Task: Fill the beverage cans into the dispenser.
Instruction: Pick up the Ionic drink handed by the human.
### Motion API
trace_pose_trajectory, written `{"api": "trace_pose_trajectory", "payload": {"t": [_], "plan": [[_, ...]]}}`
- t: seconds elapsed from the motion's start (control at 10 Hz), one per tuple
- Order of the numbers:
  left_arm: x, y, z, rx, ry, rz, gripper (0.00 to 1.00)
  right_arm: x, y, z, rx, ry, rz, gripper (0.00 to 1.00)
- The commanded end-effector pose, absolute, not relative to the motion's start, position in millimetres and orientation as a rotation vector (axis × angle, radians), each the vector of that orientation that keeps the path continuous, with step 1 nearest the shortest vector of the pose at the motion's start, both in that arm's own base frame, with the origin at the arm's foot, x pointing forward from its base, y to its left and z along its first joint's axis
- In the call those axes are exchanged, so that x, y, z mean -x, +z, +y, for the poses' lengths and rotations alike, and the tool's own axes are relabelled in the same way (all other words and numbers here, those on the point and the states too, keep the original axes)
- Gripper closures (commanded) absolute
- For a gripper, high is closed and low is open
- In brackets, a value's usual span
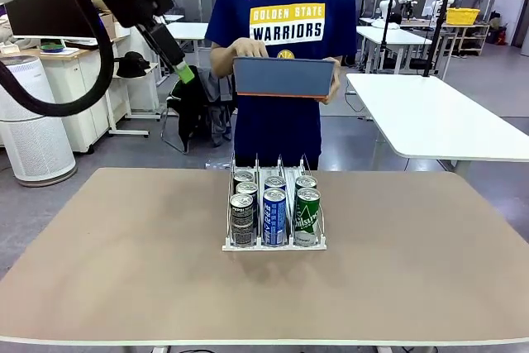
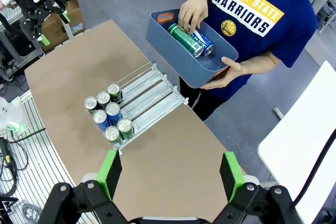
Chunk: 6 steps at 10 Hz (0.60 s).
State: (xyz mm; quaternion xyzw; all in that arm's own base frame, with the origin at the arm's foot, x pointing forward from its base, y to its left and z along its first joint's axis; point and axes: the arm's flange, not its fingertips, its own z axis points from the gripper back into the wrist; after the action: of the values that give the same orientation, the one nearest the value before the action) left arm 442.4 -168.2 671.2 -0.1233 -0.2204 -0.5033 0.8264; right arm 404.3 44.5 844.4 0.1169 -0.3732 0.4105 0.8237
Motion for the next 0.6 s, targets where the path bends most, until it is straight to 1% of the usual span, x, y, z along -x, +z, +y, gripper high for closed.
{"api": "trace_pose_trajectory", "payload": {"t": [0.0, 0.3, 0.5], "plan": [[-442.6, 686.0, -166.8, 0.274, -1.096, -0.441, 0.00, -403.8, 844.2, 45.9, -0.256, 0.877, -0.789, 0.00], [-439.9, 680.2, -169.0, 0.268, -1.082, -0.458, 0.00, -403.8, 844.2, 45.9, -0.256, 0.877, -0.789, 0.00], [-447.3, 688.0, -152.5, 0.231, -1.013, -0.555, 0.00, -403.8, 844.2, 45.9, -0.256, 0.877, -0.789, 0.00]]}}
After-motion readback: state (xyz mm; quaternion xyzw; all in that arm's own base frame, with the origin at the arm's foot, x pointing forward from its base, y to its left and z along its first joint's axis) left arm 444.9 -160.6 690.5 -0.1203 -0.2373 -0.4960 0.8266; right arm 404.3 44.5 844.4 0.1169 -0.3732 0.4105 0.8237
